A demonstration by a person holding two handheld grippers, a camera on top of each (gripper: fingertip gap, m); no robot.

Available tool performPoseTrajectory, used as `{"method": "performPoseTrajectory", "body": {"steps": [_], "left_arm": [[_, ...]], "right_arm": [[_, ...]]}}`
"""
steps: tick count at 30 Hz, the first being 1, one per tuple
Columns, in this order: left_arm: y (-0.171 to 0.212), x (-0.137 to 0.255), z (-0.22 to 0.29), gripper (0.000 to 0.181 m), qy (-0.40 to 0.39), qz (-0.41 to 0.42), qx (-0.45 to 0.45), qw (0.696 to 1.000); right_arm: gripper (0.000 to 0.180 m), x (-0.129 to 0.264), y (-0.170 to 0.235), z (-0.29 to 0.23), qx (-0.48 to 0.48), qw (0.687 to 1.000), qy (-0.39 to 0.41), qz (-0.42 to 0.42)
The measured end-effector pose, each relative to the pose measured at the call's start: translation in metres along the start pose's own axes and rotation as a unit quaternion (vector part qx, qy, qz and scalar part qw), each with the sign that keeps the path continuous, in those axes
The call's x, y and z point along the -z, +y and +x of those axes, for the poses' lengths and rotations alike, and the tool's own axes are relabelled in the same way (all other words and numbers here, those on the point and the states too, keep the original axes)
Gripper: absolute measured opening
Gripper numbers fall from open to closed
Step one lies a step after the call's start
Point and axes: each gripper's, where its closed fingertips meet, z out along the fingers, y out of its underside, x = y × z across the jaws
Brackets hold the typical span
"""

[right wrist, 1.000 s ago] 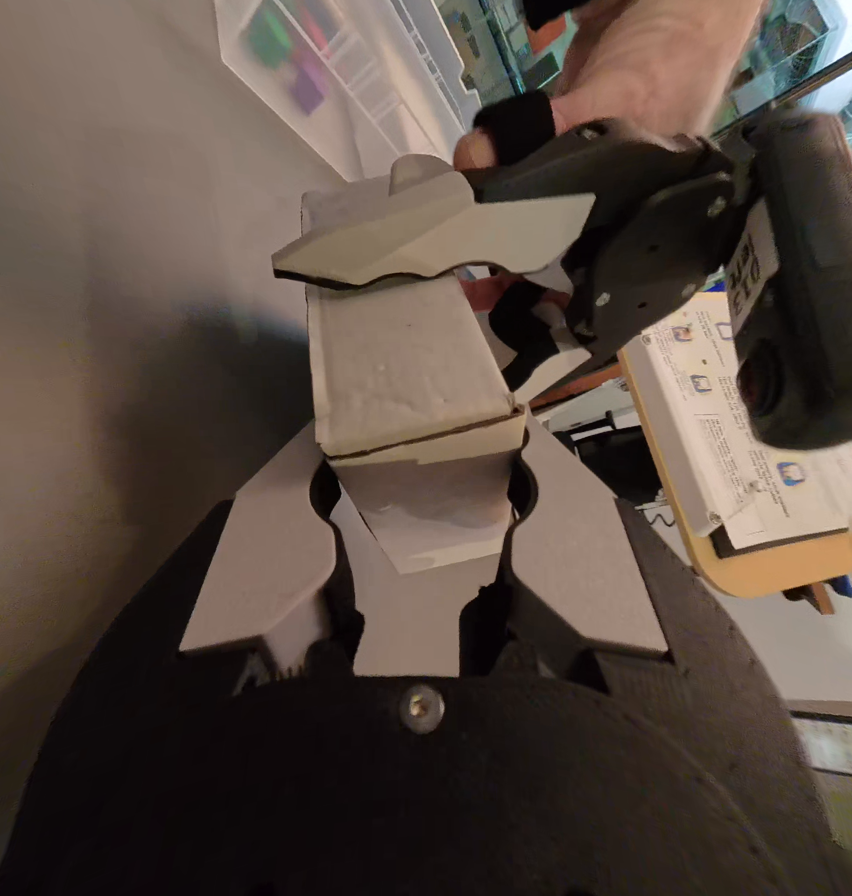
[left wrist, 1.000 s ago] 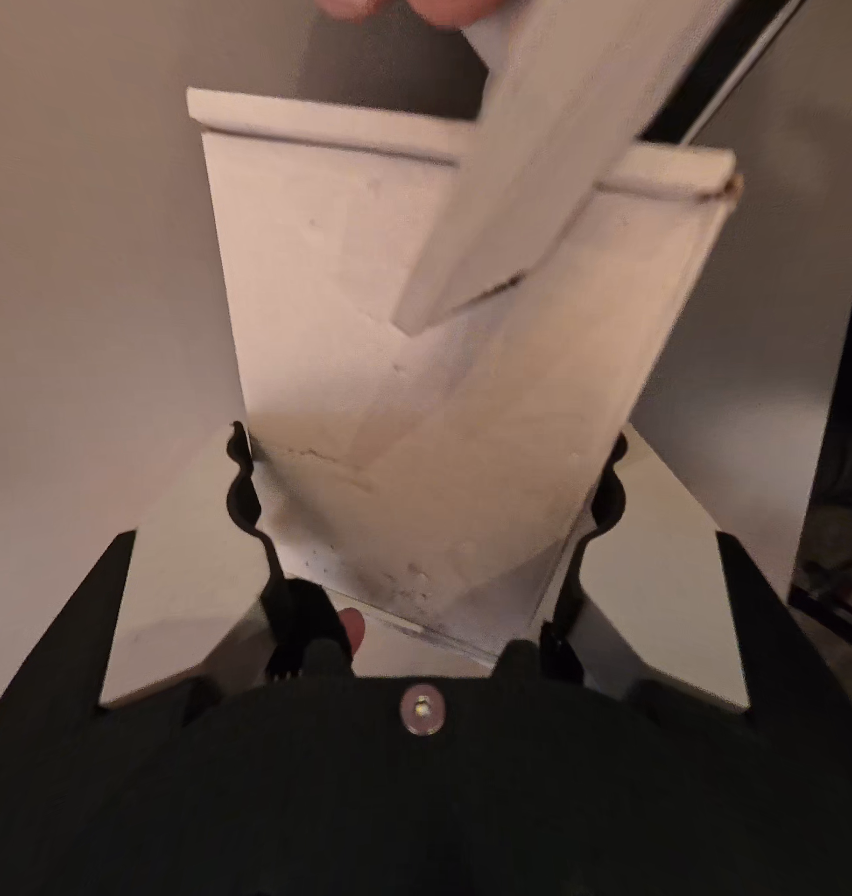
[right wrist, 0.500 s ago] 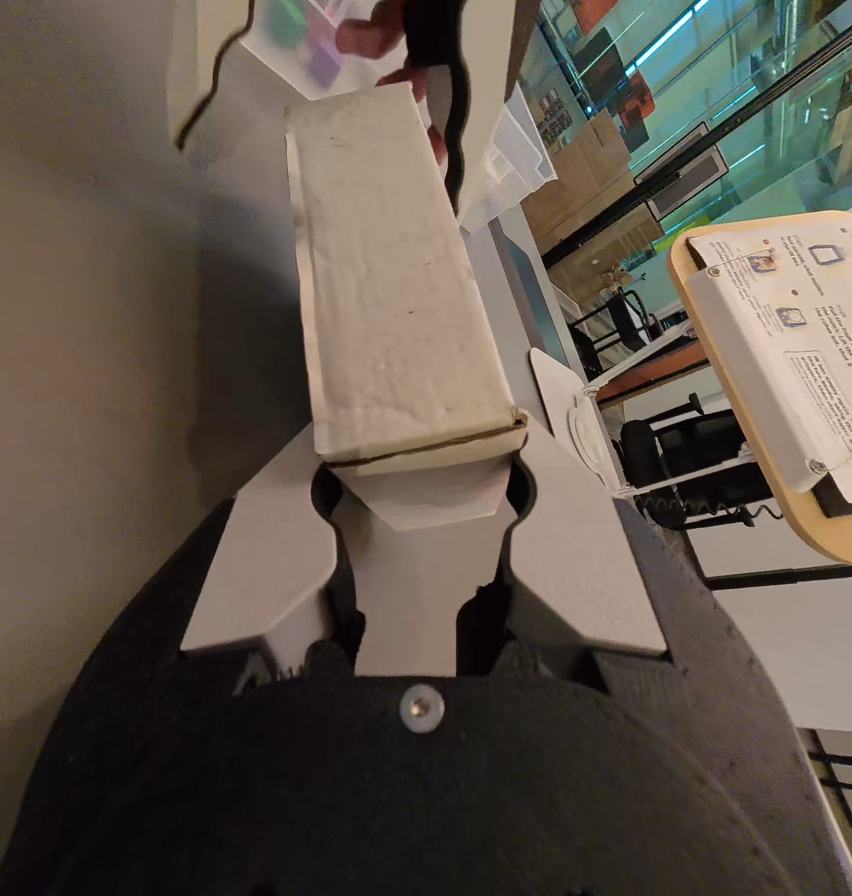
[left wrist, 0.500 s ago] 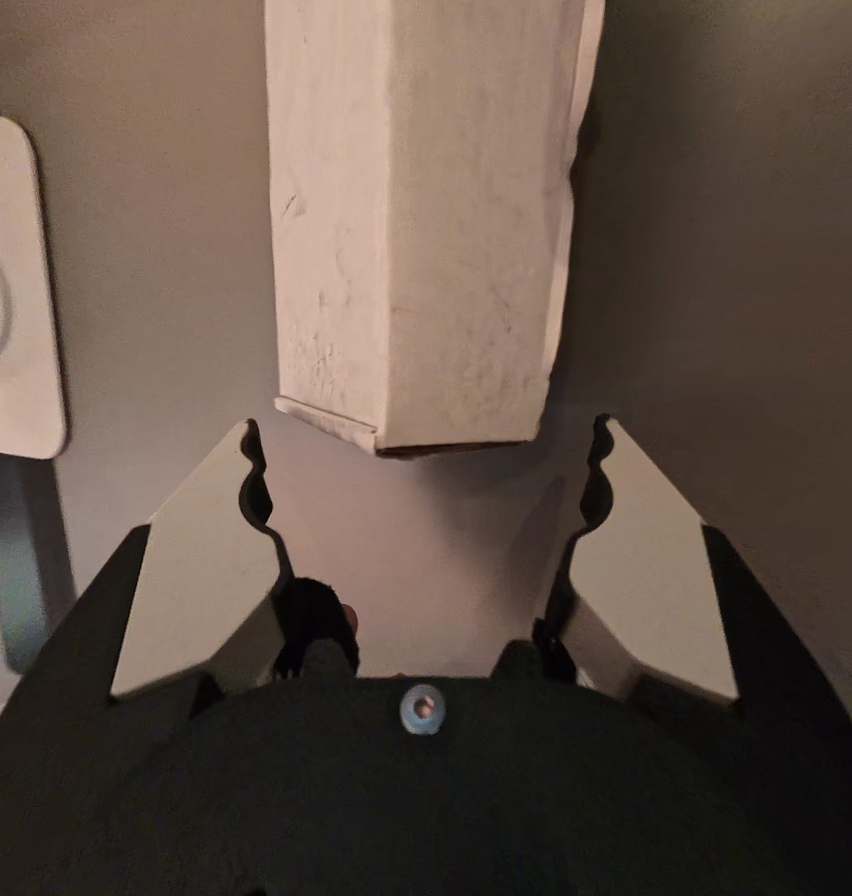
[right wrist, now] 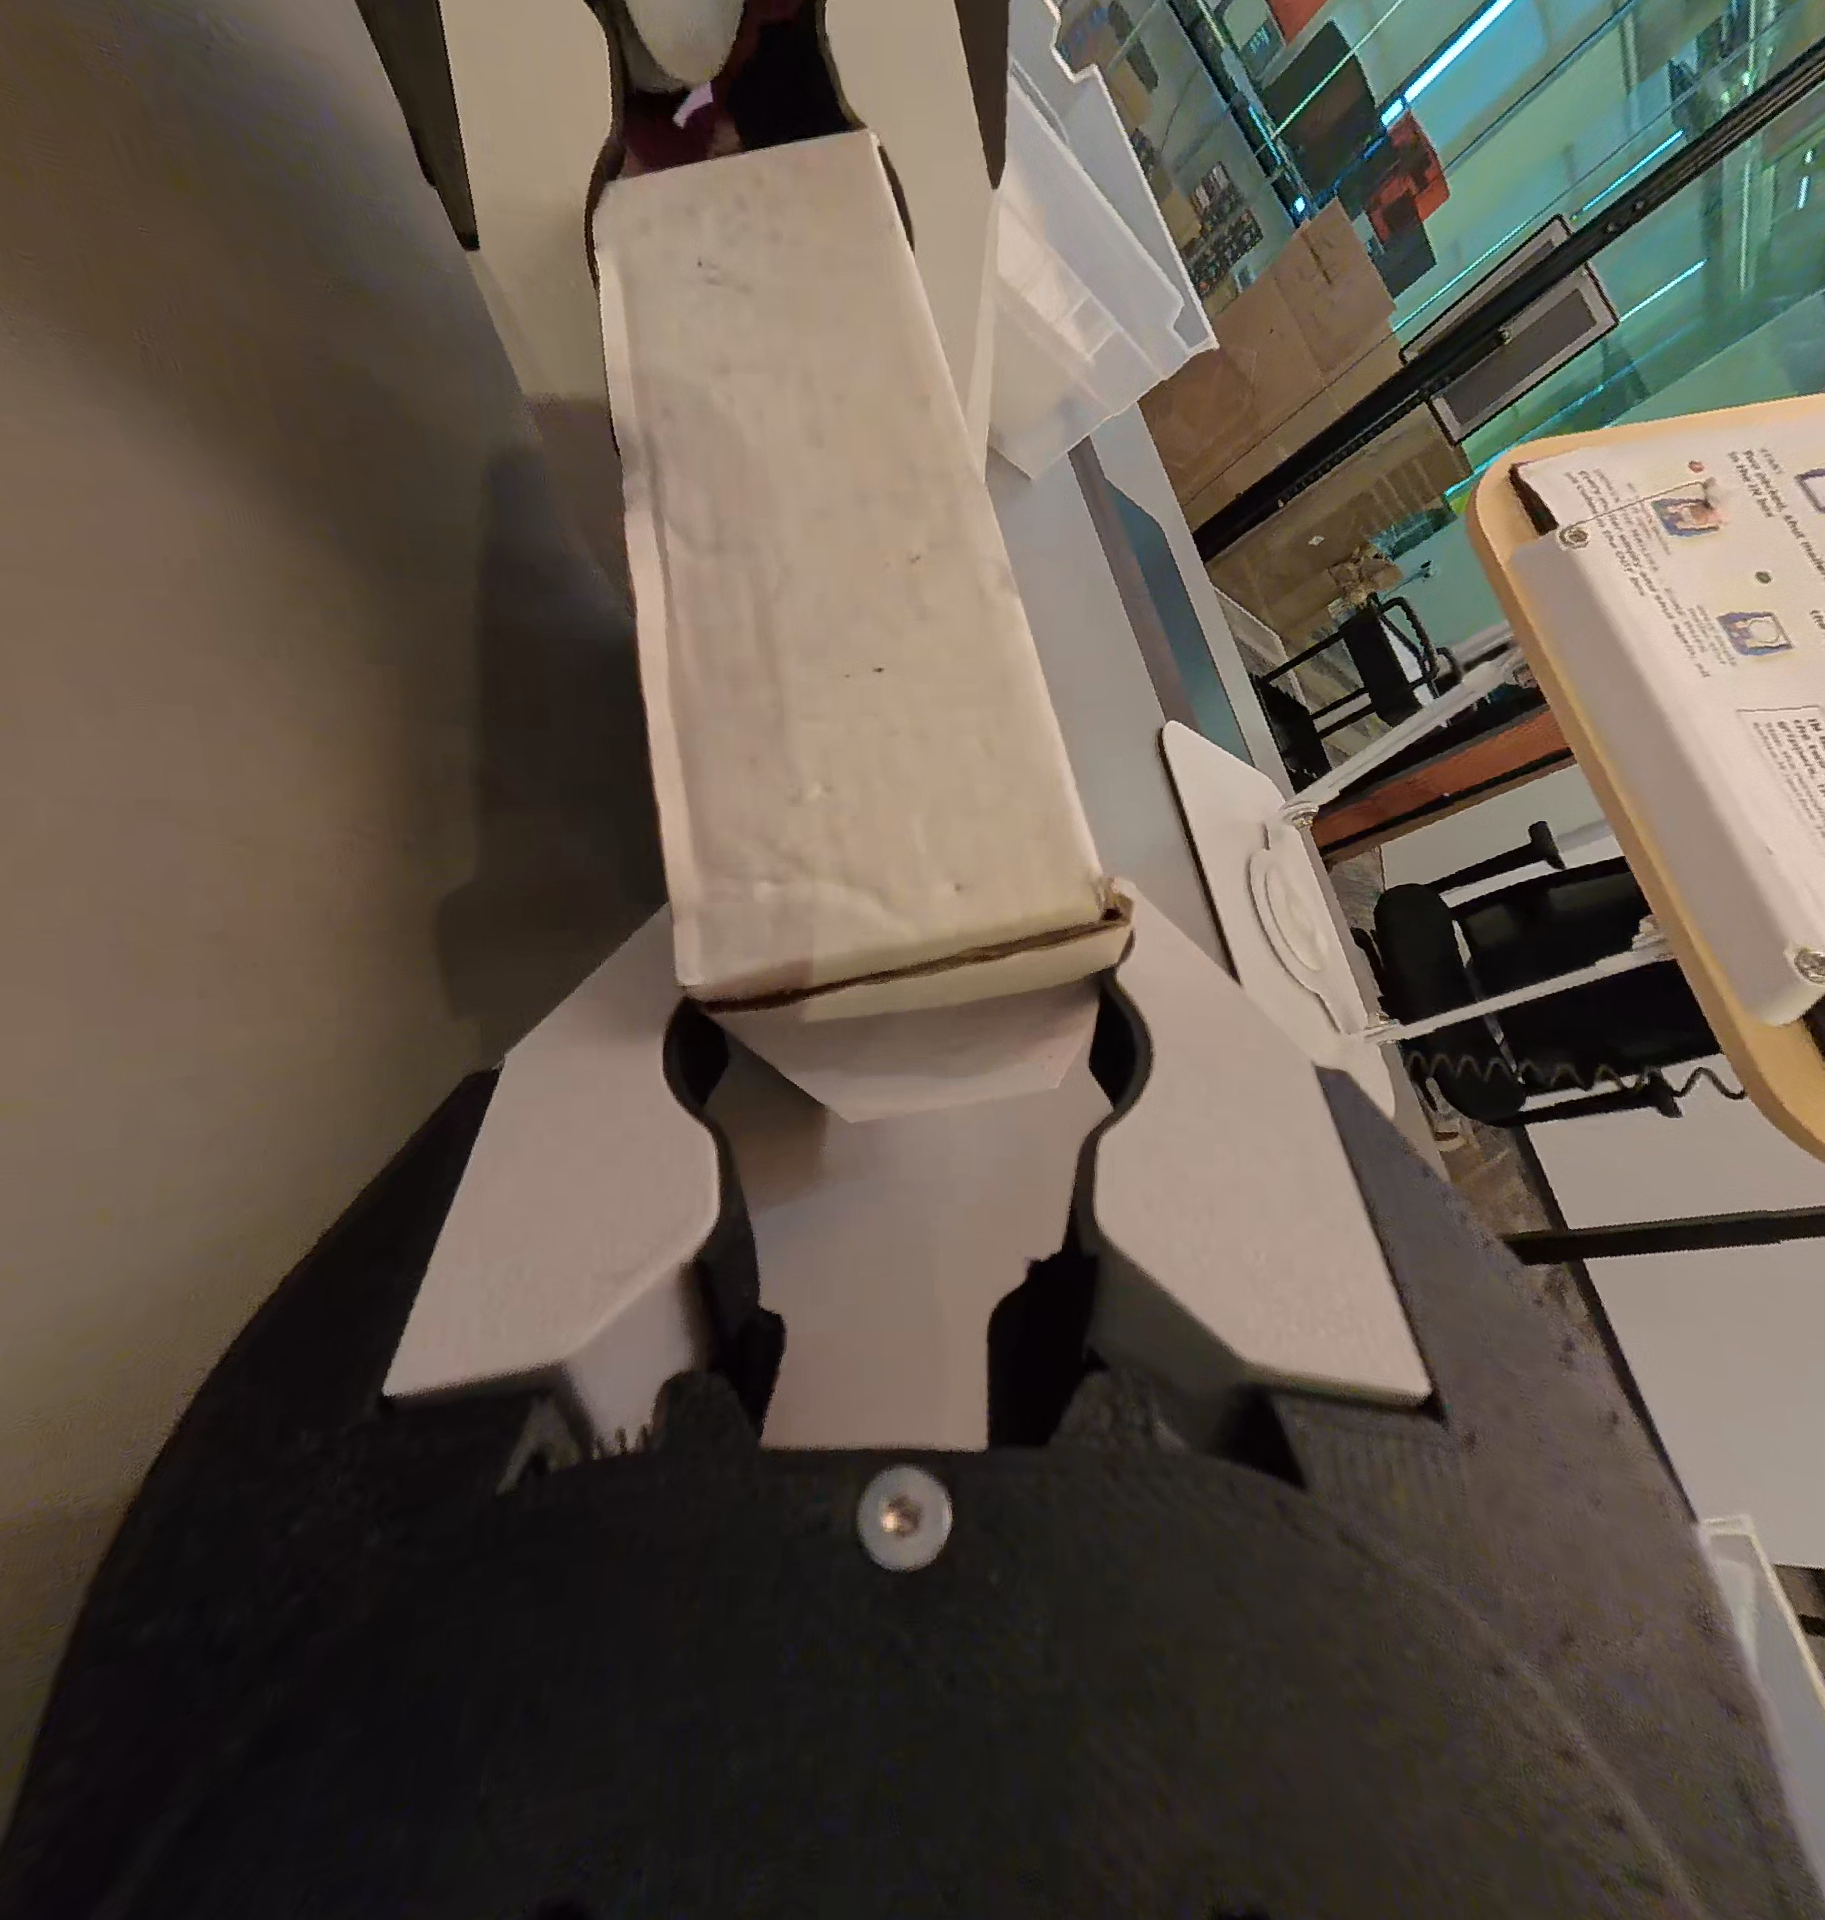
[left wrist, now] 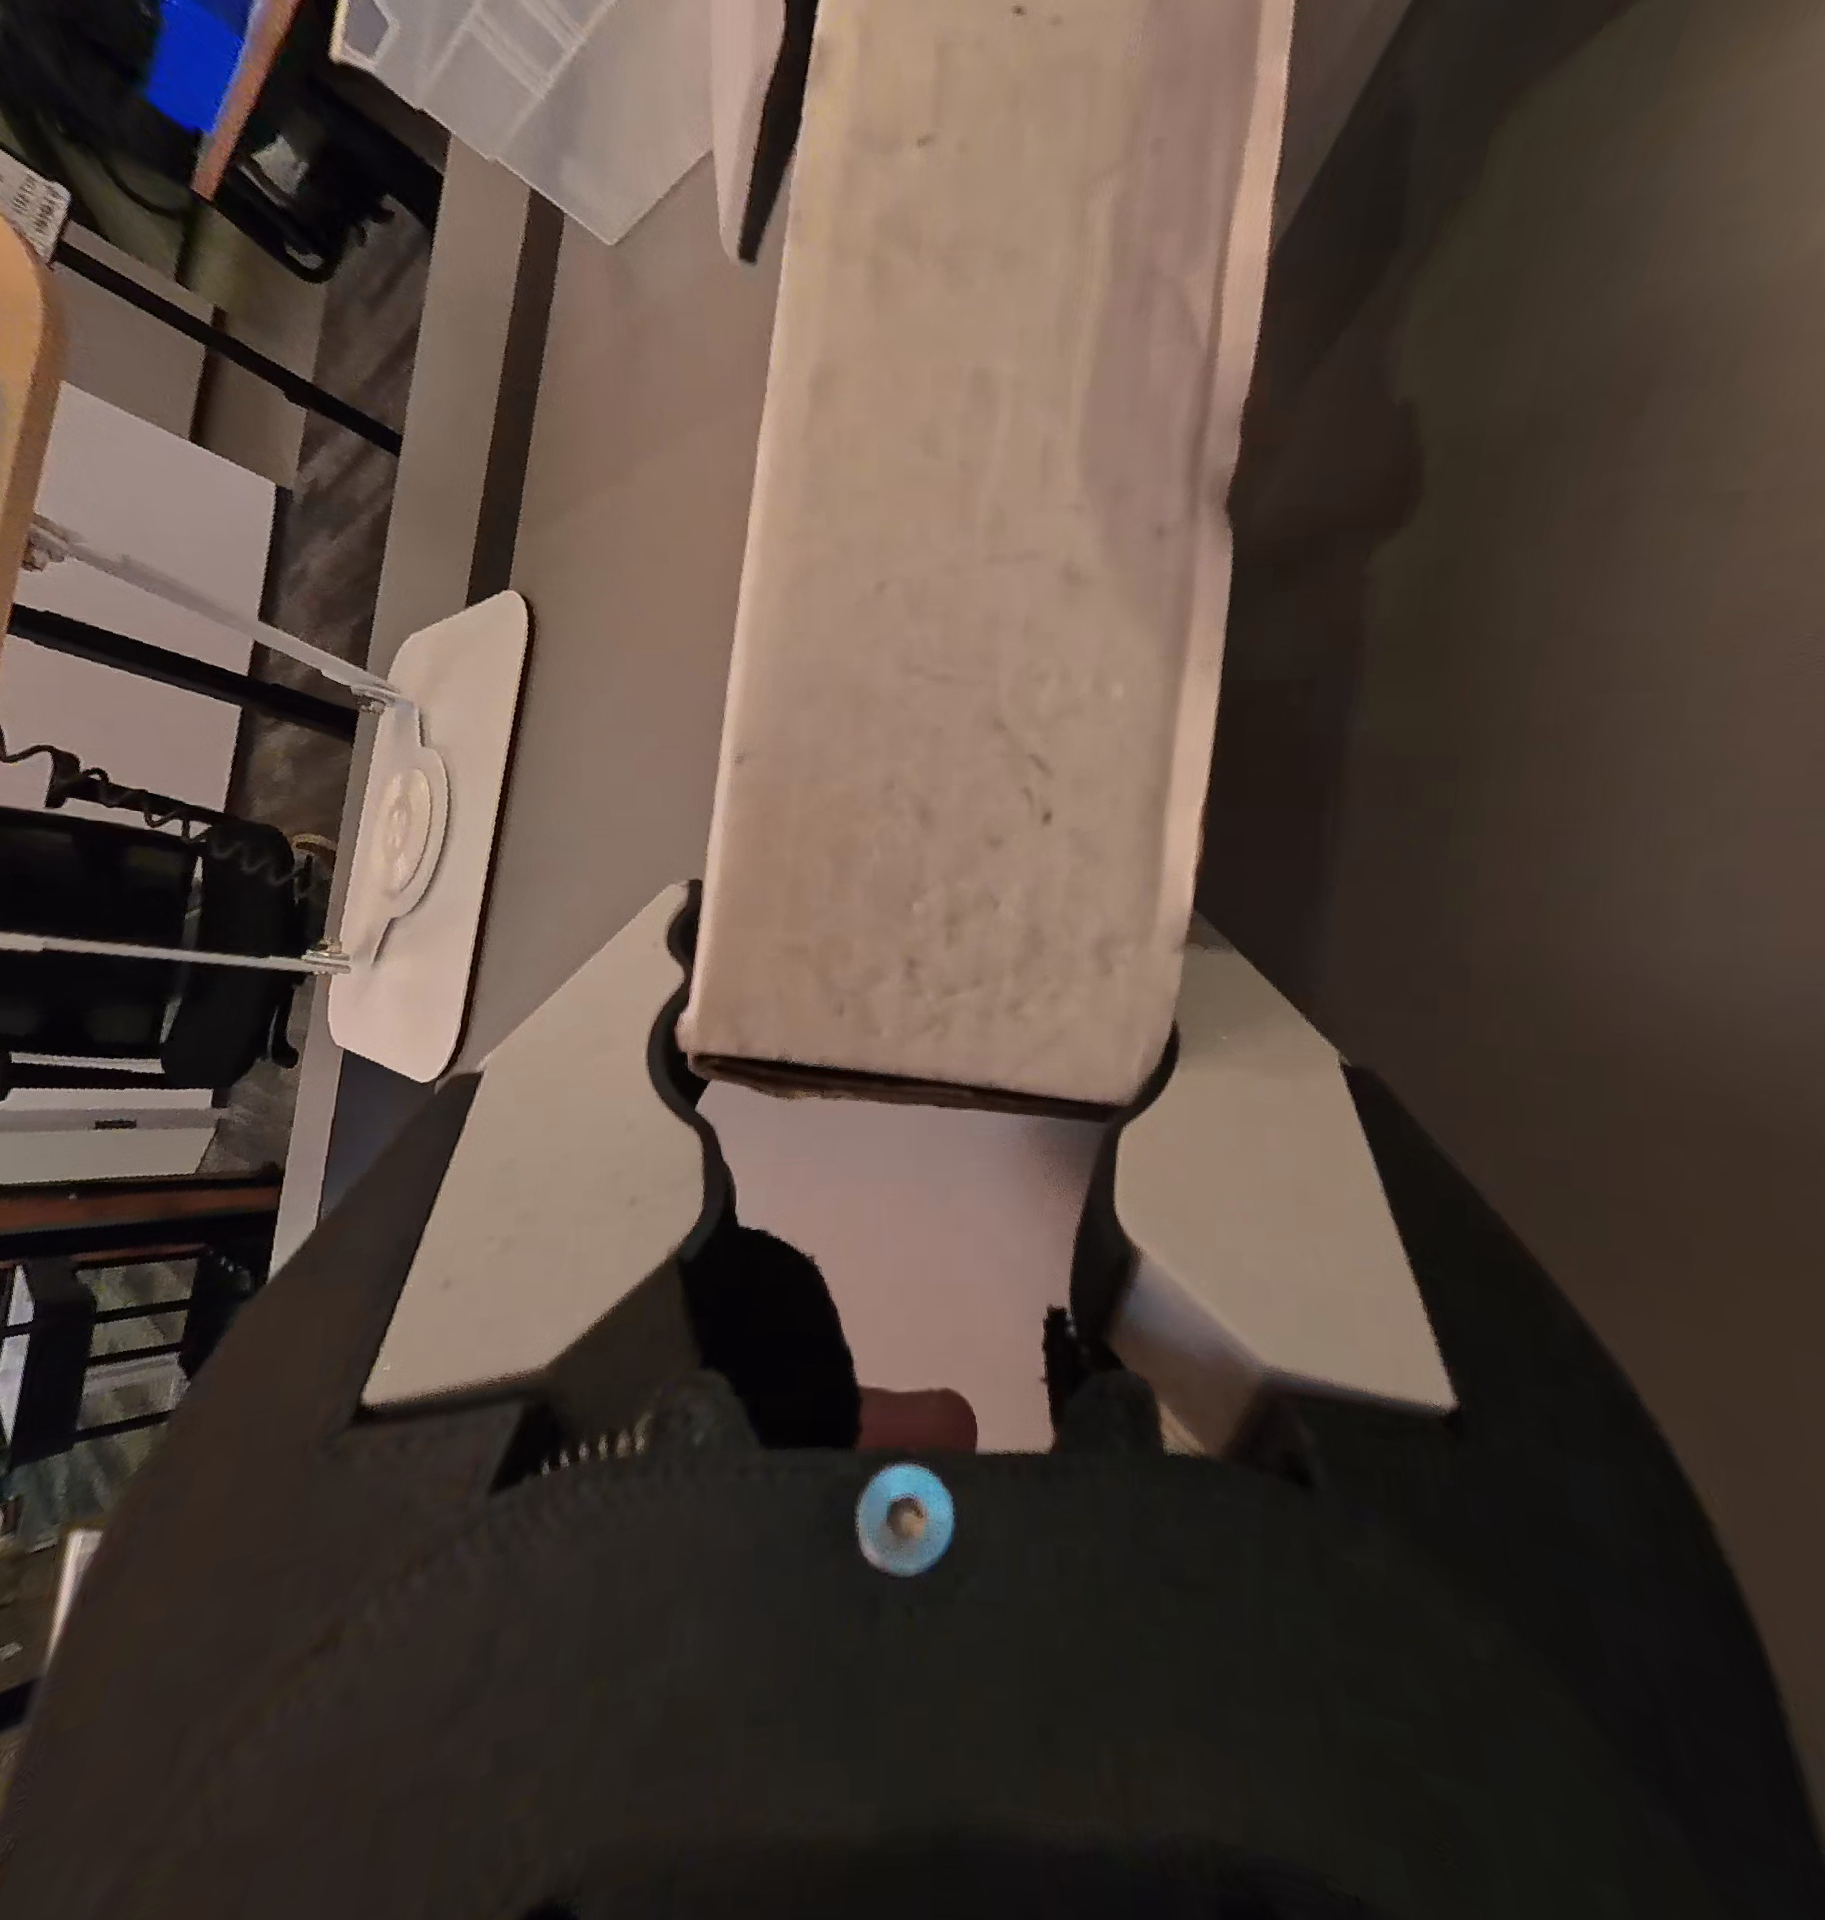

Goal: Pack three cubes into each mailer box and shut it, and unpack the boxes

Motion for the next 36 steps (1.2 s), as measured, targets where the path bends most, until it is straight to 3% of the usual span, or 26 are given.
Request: {"method": "performPoseTrajectory", "body": {"steps": [4,12,26,36], "left_arm": [[0.0,-0.002,-0.001,0.076,0.016,-0.015,0.004,1.0],[-0.001,-0.001,0.002,0.076,0.045,-0.028,-0.007,0.999],[-0.004,-0.003,0.002,0.074,0.053,-0.019,-0.002,0.998],[-0.004,-0.003,0.002,0.073,0.054,-0.017,0.007,0.998]], "right_arm": [[0.075,0.013,-0.009,0.002,0.054,0.998,0.014,-0.019],[0.06,0.018,-0.026,-0.001,0.077,0.997,0.018,-0.012],[0.056,0.024,-0.033,-0.003,-0.078,0.991,-0.083,0.07],[0.053,0.027,-0.038,0.0,-0.182,0.967,-0.146,0.106]]}}
